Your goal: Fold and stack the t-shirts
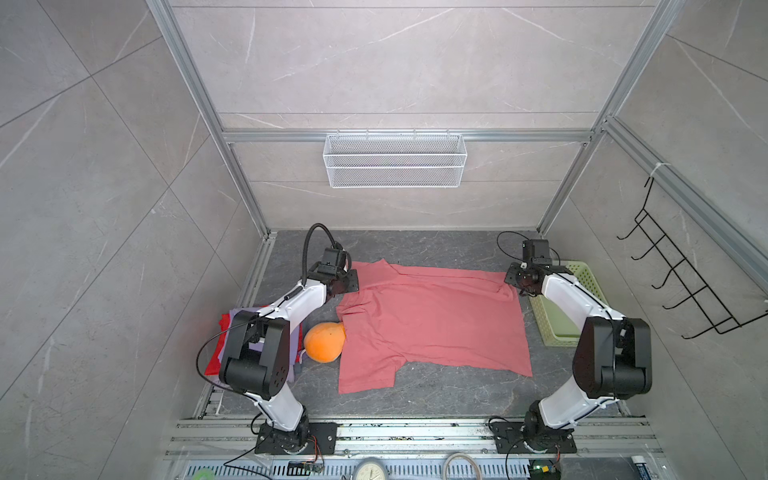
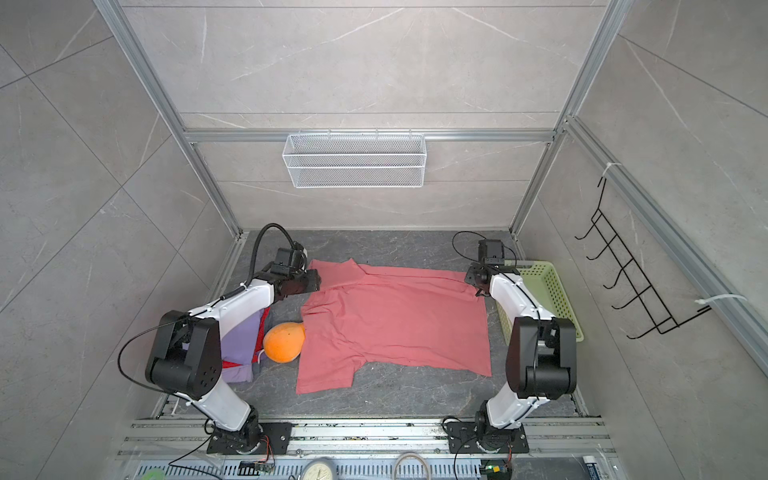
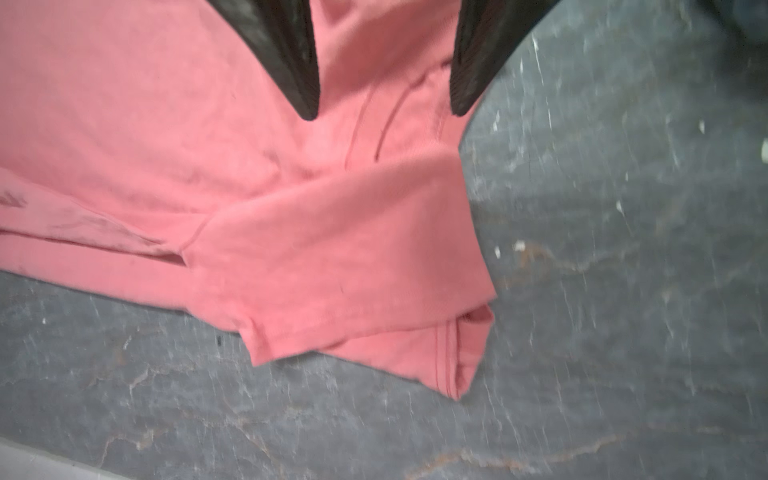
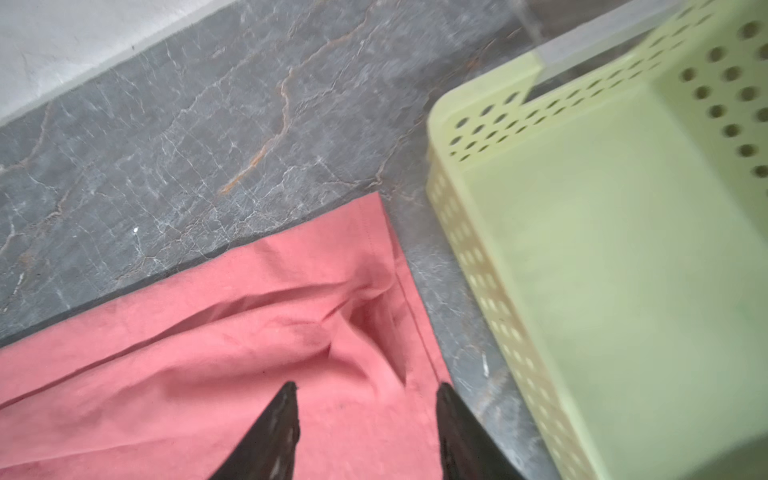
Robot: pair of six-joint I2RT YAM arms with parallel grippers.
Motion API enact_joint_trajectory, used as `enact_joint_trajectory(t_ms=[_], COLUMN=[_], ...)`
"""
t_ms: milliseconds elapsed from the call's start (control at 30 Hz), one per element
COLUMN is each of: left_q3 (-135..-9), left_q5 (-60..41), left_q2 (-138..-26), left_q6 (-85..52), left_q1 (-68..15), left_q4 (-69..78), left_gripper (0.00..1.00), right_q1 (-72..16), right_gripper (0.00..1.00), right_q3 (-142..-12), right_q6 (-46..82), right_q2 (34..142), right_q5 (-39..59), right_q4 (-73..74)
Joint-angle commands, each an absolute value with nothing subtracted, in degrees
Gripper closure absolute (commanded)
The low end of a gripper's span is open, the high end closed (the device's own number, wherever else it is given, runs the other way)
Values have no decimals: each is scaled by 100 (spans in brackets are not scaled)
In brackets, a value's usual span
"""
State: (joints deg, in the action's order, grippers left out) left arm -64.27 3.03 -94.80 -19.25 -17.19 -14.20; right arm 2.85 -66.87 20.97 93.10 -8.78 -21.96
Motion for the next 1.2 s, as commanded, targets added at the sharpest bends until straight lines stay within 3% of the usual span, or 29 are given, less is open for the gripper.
enact_joint_trajectory(t_ms=[0,133,367,667,833,1033,1167], left_q3=[-7004,-7832,-9510,-9060,-8978,-8968,-9032], left_q5=[968,1372,934,-164,-392,-603,-648], left_q2=[-9301,-10015,-11614,-11881,-12060,-12225,-12348], left_q6=[-1780,-1618,-1911,-2523,-2736,-2886,-2952], left_q1=[-1725,-1649,-1239,-736,-637,-624,-624], left_q4=[-1615,-1990,-3007,-2597,-2499,-2353,-2333], left_gripper=[46,44,51,62,63,65,67], right_q1=[291,291,281,281,286,286,281], right_gripper=[46,46,49,50,50,36,33], right_q3=[-6877,-6873,-6683,-6541,-6604,-6643,-6730], right_q6=[2381,2579,2765,2721,2692,2665,2719], right_q2=[9253,9350,9553,9493,9414,9049,8942], right_q5=[-884,-551,138,189,385,402,413], right_q4=[-2259,-2177,-1878,-1942,-1977,-1944,-1964])
